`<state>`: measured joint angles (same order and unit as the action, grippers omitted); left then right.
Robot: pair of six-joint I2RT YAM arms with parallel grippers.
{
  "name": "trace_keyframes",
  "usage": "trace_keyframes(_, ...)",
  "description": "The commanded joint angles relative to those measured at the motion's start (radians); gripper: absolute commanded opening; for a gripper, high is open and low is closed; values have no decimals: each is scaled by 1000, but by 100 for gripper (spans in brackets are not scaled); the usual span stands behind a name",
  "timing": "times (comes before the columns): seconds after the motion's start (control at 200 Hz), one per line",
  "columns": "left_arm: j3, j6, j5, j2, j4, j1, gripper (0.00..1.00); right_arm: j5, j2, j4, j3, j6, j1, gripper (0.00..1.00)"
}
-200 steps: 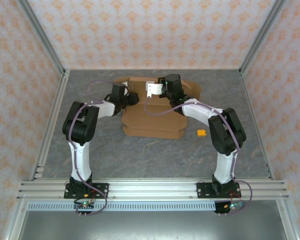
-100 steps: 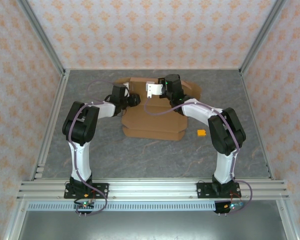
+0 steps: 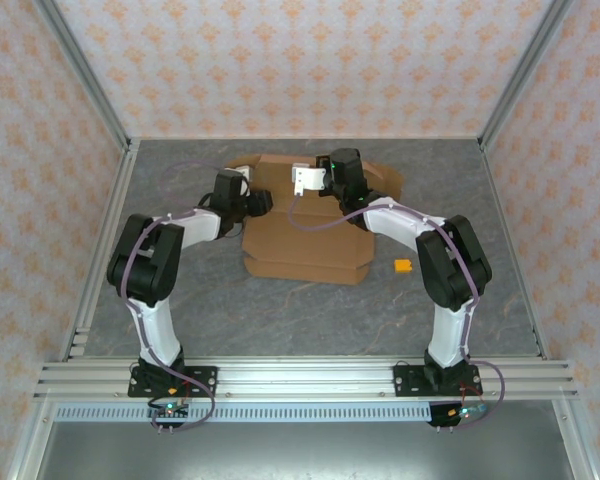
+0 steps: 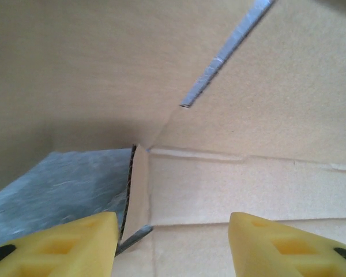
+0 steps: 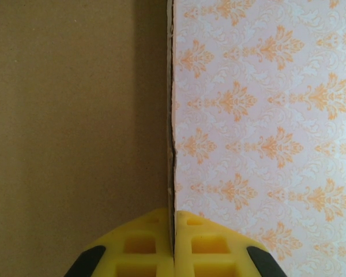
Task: Fold the paper box
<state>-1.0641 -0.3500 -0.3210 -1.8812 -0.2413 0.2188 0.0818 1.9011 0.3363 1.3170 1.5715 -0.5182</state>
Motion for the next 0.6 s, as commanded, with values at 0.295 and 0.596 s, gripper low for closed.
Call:
trace_keyframes(0.295, 129, 51, 18, 286, 44, -107, 62, -2, 8, -9, 20, 3, 5, 0)
trace_keyframes(0.596, -47, 128, -92, 155, 164, -206, 64, 2, 7, -12, 28, 3, 4, 0)
